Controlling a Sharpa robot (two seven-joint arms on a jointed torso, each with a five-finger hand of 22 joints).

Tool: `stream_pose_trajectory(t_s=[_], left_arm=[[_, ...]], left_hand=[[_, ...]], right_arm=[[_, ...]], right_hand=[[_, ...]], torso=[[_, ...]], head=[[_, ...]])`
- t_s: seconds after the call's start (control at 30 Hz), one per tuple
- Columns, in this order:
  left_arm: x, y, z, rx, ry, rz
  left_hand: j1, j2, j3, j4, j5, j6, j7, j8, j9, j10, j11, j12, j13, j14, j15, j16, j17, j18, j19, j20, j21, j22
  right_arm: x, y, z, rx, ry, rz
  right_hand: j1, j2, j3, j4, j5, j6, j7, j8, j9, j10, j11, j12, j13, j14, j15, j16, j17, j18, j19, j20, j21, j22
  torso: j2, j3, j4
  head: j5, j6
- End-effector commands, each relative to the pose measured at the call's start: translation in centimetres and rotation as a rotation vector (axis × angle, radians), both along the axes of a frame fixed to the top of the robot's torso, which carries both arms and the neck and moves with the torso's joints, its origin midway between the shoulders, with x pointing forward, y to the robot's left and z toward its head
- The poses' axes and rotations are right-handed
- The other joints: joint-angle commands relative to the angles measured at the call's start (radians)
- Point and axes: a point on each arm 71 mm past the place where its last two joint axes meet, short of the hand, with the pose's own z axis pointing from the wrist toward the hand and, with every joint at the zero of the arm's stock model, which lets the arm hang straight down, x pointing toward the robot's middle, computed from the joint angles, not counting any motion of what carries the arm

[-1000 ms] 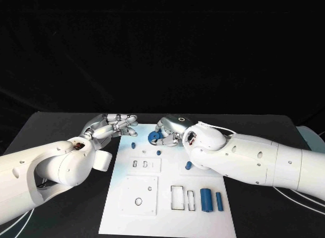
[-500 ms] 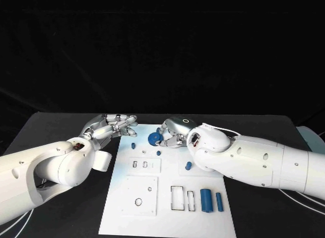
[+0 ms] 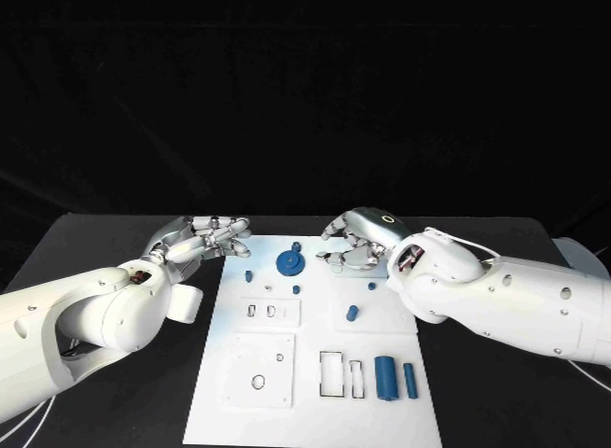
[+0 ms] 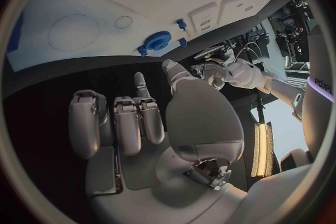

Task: Assemble the parts on the task board

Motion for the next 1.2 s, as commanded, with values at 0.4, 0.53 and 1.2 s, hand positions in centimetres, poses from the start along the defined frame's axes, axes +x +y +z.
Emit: stream_pose_trajectory(t_s=[0.4, 0.53, 1.2], left_arm=[[1.6, 3.6, -0.2, -0.004, -0.03, 0.057], [1.7, 3.7, -0.3, -0.004, -0.028, 0.057], [1.8, 3.4, -0.4, -0.005, -0.021, 0.05]], left_hand=[[0.008, 0.01, 0.002, -0.008, -0.003, -0.012, 0.017, -0.017, 0.0, -0.027, 0.013, -0.016, 0.0, -0.075, 0.024, -0.093, -0.054, 0.006, -0.082, 0.036, -0.054, -0.034], [0.008, 0.011, 0.002, -0.008, -0.003, -0.012, 0.017, -0.018, 0.001, -0.028, 0.013, -0.016, 0.0, -0.074, 0.025, -0.097, -0.057, 0.006, -0.085, 0.038, -0.058, -0.036], [0.008, 0.011, 0.002, -0.008, -0.003, -0.012, 0.018, -0.018, 0.001, -0.028, 0.013, -0.016, 0.0, -0.073, 0.025, -0.1, -0.059, 0.007, -0.088, 0.04, -0.061, -0.039]], right_arm=[[-0.3, -9.5, 0.6, 0.236, 0.206, 0.005], [-0.2, -11.5, 0.5, 0.24, 0.213, -0.029], [0.7, -15.3, -2.9, 0.17, 0.258, -0.138]], right_hand=[[0.119, -0.01, 0.021, -0.077, -0.071, 0.006, 0.003, -0.017, -0.008, 0.005, -0.002, -0.057, 0.152, 0.077, 0.0, -0.036, 0.169, 0.029, -0.075, -0.002, -0.1, 0.01], [0.131, -0.011, 0.024, -0.086, -0.076, 0.007, 0.003, -0.017, -0.01, 0.002, -0.003, -0.06, 0.148, 0.077, -0.001, -0.037, 0.169, 0.029, -0.076, -0.003, -0.105, 0.008], [0.158, -0.023, 0.032, -0.113, -0.058, -0.029, 0.013, -0.023, -0.025, -0.002, 0.006, -0.065, 0.143, 0.08, 0.004, -0.036, 0.175, 0.029, -0.073, 0.0, -0.111, 0.009]], torso=[[-0.015, 0.0061, -0.0076], [-0.018, 0.0068, -0.0083], [-0.016, 0.0068, -0.0069]], head=[[-0.024, -0.001], [-0.029, -0.002], [-0.039, -0.007]])
